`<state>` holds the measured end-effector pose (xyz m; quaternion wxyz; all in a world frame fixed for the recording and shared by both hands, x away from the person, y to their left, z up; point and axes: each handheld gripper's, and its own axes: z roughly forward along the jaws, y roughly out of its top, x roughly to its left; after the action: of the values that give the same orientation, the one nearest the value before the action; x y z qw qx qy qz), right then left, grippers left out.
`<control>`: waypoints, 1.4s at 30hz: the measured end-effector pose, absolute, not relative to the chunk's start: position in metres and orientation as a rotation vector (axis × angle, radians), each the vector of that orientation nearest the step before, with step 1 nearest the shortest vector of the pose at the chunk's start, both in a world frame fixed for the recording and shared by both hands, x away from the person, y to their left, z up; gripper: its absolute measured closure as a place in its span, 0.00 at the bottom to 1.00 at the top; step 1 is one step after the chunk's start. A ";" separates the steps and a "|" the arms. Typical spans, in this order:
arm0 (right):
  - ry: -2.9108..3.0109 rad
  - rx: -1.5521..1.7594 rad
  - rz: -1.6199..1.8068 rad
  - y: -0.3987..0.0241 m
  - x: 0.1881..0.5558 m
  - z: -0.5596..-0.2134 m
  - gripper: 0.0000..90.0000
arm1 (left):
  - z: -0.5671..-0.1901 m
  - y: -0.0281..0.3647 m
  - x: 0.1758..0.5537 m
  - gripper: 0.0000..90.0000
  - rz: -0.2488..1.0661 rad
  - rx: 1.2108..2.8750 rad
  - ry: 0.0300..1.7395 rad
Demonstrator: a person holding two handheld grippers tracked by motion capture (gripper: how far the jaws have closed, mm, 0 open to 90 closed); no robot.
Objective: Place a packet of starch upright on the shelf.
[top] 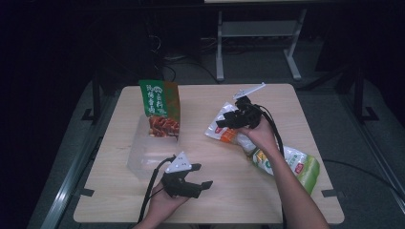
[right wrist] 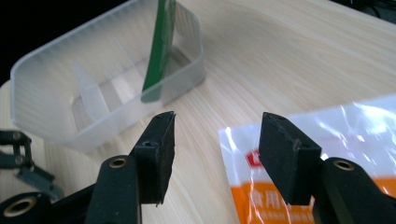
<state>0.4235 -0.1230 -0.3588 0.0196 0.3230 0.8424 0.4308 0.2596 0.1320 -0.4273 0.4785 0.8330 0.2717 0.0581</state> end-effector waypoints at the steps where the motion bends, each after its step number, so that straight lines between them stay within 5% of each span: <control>1: 2.618 1.007 1.330 -0.125 0.423 -0.359 0.50 | -0.427 0.131 0.260 0.29 0.143 2.028 0.661; 25: 2.581 1.122 1.230 -0.198 0.405 -0.373 0.49 | -0.432 0.076 0.299 0.35 0.138 2.062 0.697; 42: 2.652 1.133 1.050 -0.209 0.405 -0.391 0.55 | -0.450 0.032 0.337 0.46 0.083 2.035 0.765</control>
<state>0.4052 -0.2091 -0.3914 0.0360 0.3690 0.8635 0.3420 0.3367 0.0318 -0.4501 0.4642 0.8285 0.3115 0.0339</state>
